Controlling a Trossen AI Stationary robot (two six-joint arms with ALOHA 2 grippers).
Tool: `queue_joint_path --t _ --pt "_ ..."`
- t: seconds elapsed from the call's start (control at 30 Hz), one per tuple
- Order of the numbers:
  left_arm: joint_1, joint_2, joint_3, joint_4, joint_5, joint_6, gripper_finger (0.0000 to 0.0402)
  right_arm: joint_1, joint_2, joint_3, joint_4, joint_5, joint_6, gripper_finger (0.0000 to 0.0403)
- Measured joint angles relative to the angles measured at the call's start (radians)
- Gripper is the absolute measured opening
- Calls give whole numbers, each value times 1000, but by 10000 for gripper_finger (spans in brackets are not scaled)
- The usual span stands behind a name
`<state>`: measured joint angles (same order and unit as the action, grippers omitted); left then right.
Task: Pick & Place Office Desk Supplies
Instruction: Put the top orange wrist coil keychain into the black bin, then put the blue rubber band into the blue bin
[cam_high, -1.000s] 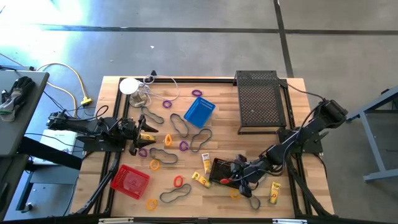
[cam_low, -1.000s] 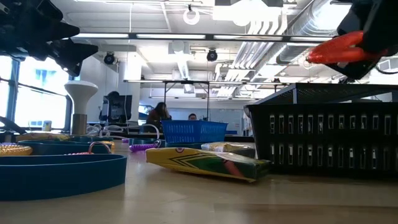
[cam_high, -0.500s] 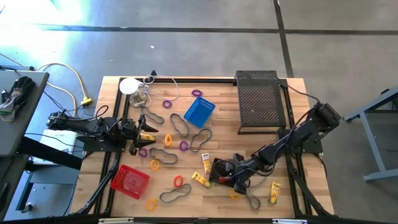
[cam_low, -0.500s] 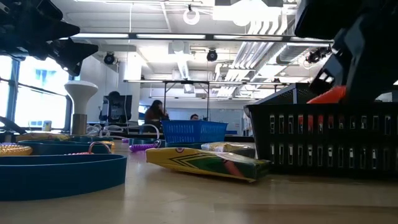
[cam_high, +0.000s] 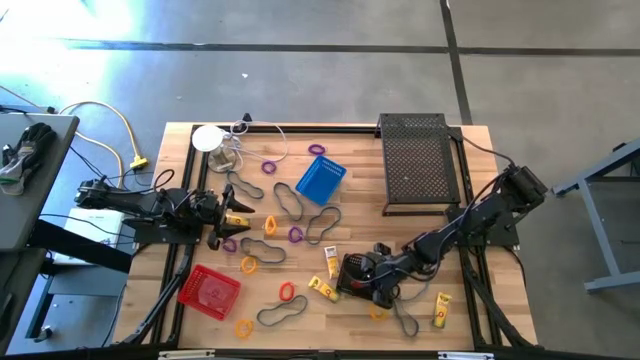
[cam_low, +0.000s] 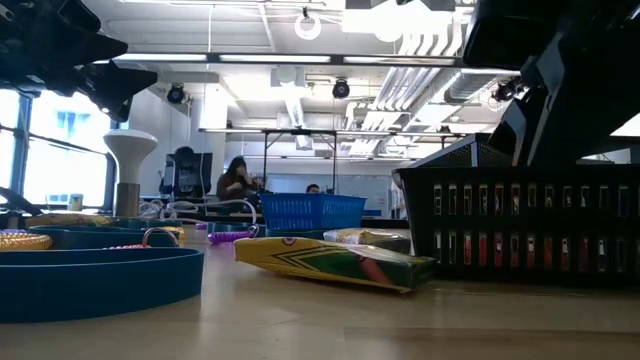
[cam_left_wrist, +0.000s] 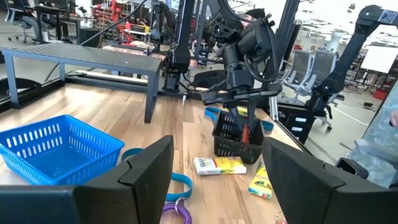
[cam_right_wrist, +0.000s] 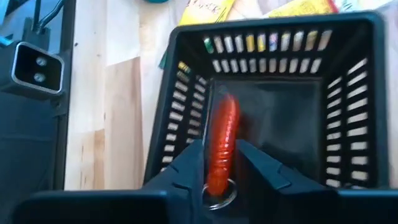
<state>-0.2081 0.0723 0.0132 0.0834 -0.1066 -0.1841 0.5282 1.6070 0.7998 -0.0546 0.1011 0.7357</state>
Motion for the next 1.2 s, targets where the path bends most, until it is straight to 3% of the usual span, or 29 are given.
queue_joint_path --t 0.23,0.37,0.7,1.03,1.2 --pt "0 0 0 0 0 0 238 0 0 0 6 4 -43 161" --pt "0 0 0 0 0 0 238 8 0 0 20 3 -74 175" --pt "0 0 0 5 1 8 238 9 -4 0 11 -4 -135 141" --pt "0 0 0 2 8 -30 238 42 -114 1 -5 4 -188 113" --pt "0 32 32 -17 130 -128 238 82 -175 1 0 81 -225 109"
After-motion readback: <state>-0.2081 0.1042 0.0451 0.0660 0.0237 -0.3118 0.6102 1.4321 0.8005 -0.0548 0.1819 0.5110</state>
